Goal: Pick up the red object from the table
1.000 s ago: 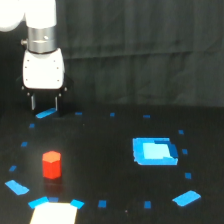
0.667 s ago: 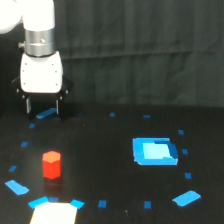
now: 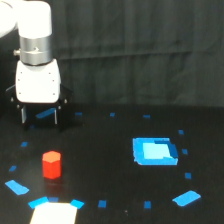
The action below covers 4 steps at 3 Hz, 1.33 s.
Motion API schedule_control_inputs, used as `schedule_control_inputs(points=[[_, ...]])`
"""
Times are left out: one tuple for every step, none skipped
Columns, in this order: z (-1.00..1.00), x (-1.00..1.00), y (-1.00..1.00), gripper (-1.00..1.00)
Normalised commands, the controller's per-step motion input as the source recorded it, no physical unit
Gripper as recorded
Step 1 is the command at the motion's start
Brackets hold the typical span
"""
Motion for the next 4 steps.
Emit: schedule_control_inputs(points=[[-0.2,0.46,-0.85,0.92],[0.04,0.43,-1.0,0.68],[-0.18,0.49,-1.0,0.66],[-0.13,0.3,-1.0,0.63]])
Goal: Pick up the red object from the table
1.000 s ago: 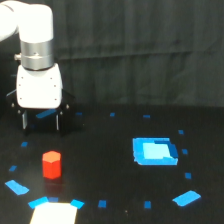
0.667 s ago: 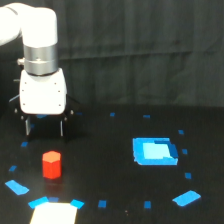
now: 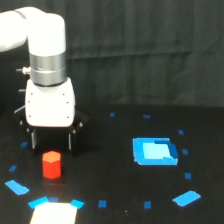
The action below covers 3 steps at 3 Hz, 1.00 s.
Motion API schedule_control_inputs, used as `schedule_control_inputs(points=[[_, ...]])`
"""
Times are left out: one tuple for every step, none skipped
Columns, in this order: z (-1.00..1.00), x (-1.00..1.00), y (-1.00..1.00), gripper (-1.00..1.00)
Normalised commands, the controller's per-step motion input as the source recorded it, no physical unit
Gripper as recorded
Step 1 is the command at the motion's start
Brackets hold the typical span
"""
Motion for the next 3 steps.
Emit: schedule_control_inputs(points=[[-0.14,0.26,-0.88,0.5],[-0.33,0.03,-0.39,0.12],[-0.74,-0.1,-0.38,-1.0]])
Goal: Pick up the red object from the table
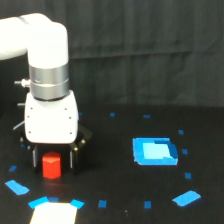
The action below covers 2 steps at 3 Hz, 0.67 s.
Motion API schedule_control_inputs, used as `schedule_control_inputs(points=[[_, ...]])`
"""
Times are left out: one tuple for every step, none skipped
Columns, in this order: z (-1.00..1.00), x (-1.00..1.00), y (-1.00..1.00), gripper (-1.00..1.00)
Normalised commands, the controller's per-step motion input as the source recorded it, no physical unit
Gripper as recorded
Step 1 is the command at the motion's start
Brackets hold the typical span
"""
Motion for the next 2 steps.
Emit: schedule_control_inputs(points=[[-1.0,-0.25,-0.21,-1.0],[0.2,0.56,0.76,-1.0]])
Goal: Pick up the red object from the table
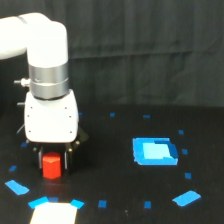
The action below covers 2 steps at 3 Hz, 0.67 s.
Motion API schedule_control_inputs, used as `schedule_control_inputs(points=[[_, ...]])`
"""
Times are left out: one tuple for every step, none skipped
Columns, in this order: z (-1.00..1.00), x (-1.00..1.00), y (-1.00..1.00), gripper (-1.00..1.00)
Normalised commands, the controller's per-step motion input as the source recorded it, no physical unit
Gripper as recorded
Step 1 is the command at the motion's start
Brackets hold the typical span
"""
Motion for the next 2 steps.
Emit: schedule_control_inputs(points=[[0.77,0.15,0.72,-1.0],[0.14,-0.11,-0.68,0.91]])
